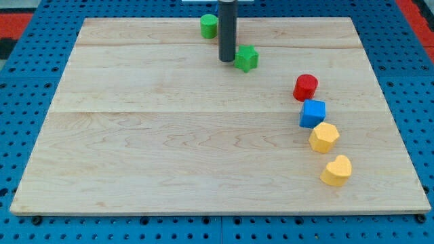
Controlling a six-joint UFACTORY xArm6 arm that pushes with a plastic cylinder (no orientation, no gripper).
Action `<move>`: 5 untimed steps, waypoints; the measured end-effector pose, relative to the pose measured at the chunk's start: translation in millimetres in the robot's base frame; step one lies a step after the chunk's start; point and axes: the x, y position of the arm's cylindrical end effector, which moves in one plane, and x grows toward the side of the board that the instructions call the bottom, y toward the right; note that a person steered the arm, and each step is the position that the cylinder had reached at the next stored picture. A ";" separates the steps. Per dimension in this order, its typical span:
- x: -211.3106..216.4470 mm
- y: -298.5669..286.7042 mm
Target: Locate the green star at the top side of the red circle
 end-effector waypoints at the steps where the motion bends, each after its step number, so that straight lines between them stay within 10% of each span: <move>1: 0.0 28.5; 5: 21.3 60.5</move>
